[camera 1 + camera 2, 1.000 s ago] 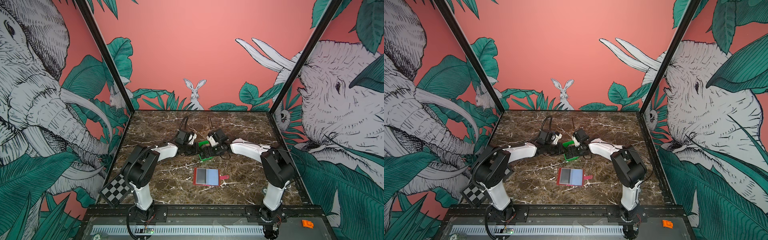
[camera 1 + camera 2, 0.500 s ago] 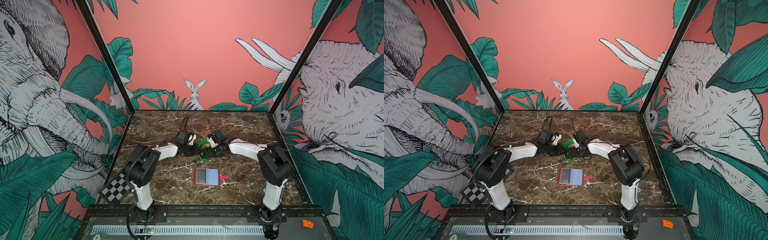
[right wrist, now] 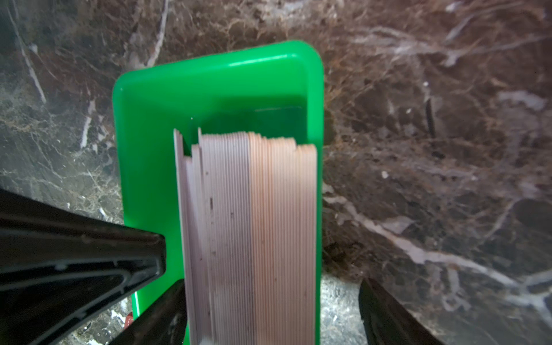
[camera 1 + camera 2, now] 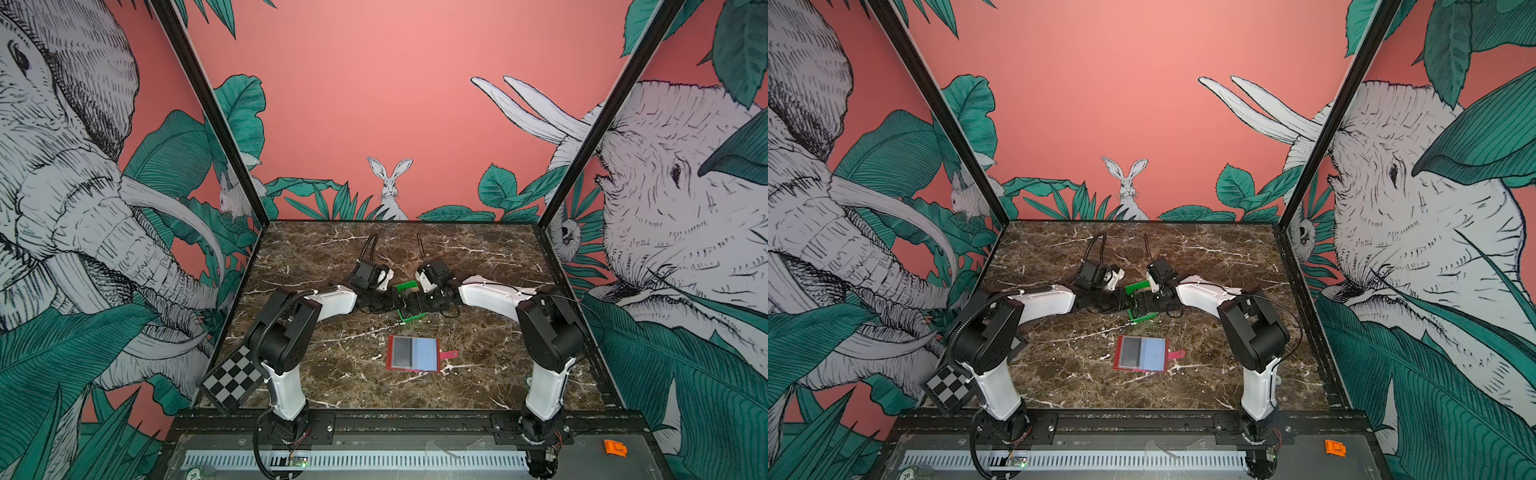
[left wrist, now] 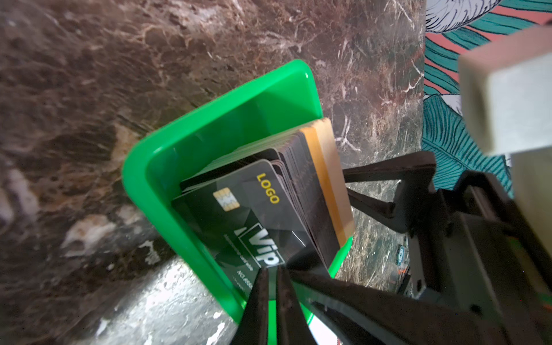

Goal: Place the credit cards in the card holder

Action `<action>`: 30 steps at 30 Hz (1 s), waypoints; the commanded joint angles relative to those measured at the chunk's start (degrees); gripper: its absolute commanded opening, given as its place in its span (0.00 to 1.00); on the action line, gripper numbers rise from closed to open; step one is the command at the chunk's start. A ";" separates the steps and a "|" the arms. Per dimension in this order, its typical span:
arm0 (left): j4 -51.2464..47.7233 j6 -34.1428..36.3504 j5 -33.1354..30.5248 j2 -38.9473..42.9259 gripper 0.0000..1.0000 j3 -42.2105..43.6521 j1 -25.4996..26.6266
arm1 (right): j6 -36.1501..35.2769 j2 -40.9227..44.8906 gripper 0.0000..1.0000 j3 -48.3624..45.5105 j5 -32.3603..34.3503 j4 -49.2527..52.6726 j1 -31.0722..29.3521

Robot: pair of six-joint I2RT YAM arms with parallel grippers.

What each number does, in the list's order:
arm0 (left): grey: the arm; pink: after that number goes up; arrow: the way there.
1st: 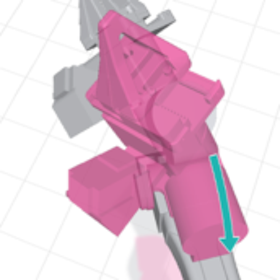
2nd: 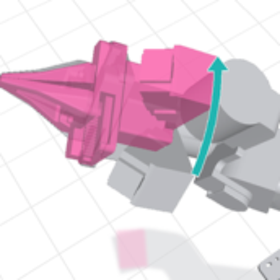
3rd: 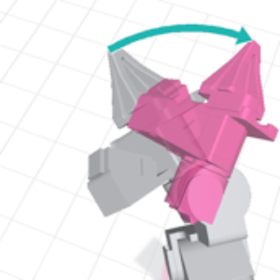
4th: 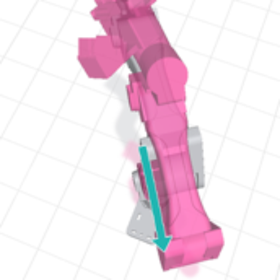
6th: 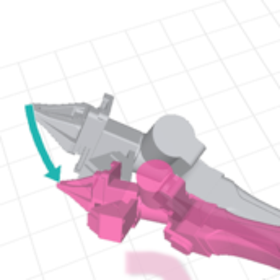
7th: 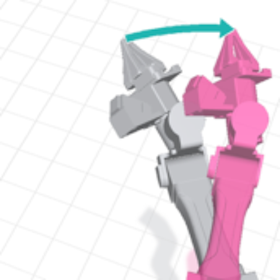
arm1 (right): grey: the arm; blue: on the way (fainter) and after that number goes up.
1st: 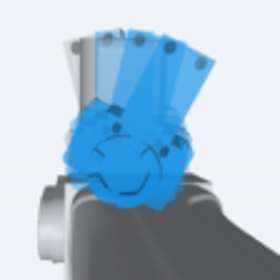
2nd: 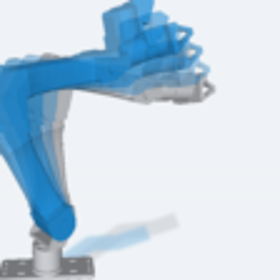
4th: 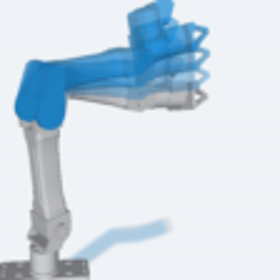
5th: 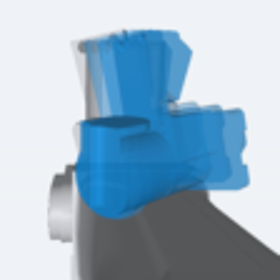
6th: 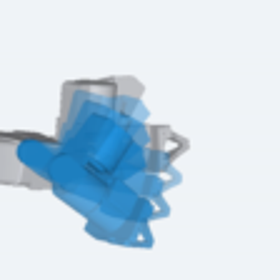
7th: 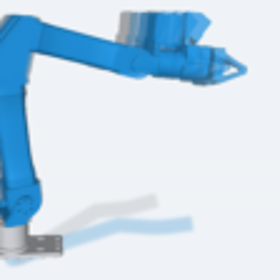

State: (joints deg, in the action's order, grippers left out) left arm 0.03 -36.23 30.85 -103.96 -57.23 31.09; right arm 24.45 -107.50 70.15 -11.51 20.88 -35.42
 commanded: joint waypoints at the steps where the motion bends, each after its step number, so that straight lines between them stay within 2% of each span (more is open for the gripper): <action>1: -3.25 1.28 -1.41 -1.24 0.11 -0.34 0.09 | 0.48 1.57 0.86 1.00 2.28 1.28 1.06; 20: -3.56 1.34 -1.33 -2.29 0.11 -0.86 0.36 | -0.08 6.12 0.86 -1.28 2.89 3.72 1.36; 30: -0.64 -0.76 0.13 -1.19 0.11 -0.29 0.37 | 0.47 4.09 0.86 0.23 0.89 3.15 1.14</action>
State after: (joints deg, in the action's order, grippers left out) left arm 0.25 -36.40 31.20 -105.32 -58.15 31.46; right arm 24.45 -102.50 69.25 -10.44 23.46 -34.44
